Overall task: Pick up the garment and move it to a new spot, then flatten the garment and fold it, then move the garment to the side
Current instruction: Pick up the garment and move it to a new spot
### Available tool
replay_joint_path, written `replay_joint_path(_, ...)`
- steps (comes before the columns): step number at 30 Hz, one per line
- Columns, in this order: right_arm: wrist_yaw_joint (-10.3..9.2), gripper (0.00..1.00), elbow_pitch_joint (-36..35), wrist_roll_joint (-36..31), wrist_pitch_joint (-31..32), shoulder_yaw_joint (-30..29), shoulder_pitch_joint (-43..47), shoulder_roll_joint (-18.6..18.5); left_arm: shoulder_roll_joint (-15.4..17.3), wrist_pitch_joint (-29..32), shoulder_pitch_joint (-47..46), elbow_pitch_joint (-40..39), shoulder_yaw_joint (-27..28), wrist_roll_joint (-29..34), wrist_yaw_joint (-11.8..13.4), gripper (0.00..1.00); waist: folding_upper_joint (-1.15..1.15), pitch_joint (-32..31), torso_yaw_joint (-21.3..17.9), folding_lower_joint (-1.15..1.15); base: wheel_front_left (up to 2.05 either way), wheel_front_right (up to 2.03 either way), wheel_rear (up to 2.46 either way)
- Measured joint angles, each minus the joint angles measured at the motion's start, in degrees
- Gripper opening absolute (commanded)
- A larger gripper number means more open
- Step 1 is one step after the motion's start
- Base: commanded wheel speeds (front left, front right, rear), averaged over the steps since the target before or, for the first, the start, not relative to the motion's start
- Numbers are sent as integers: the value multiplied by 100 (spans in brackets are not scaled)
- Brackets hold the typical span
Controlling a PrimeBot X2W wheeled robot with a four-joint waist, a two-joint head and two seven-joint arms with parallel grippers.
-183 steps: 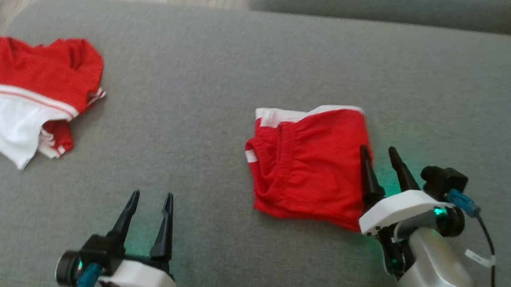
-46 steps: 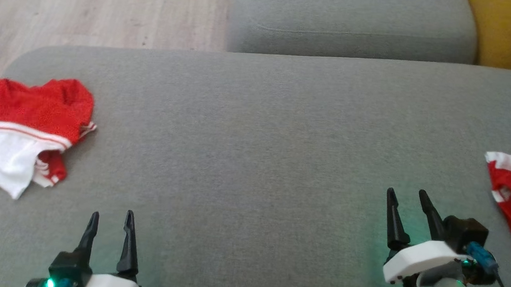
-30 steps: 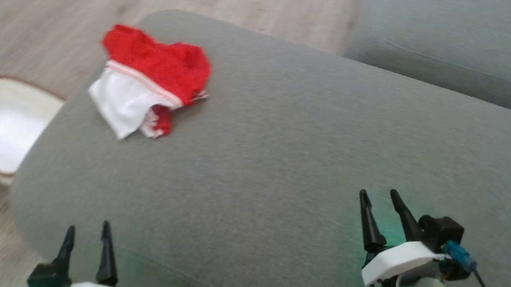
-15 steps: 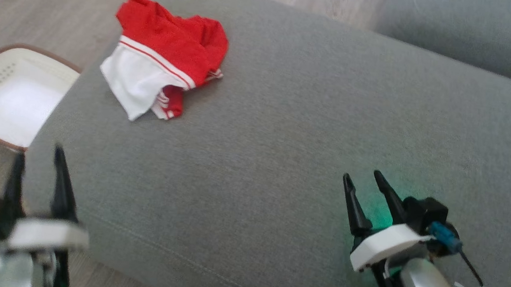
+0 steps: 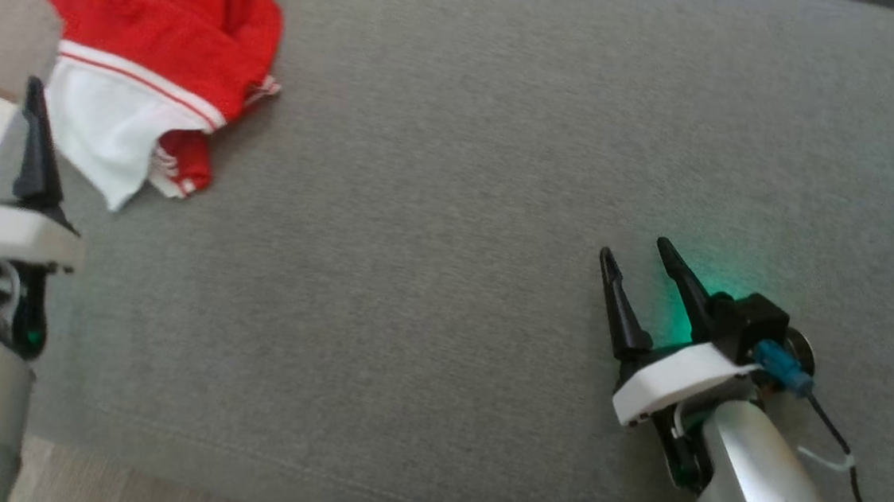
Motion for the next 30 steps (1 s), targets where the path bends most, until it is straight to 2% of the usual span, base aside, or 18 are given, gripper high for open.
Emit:
replay_joint_path(5,0,100,-154,-79,0,29,-315,-2,268,100,-711,832,-488,-398,0,100,0,242,-343,-1,0,0,0)
replay_joint_path(16,0,100,-423,-326,-30,-118,-560,-10,450,726,-1384,2114,-1144,-1247,0,100,0,836,-959,-1,0,0,0)
replay_joint_path(23,0,100,-505,-379,-49,-234,-654,5,454,1172,-1523,2629,-1390,-1560,0,100,0,979,-1160,-1,0,0,0)
replay_joint_path(24,0,100,-493,-378,-49,-245,-654,5,457,1215,-1540,2637,-1448,-1572,0,23,0,962,-1168,-1,0,0,0)
replay_joint_path(25,0,100,-478,-375,-49,-252,-654,5,459,1241,-1560,2641,-1502,-1577,0,0,0,940,-1175,-1,0,0,0)
replay_joint_path(30,0,100,-321,-301,-48,-297,-642,-10,495,1015,-1585,2517,-1818,-1641,0,0,0,753,-1192,-1,0,0,0)
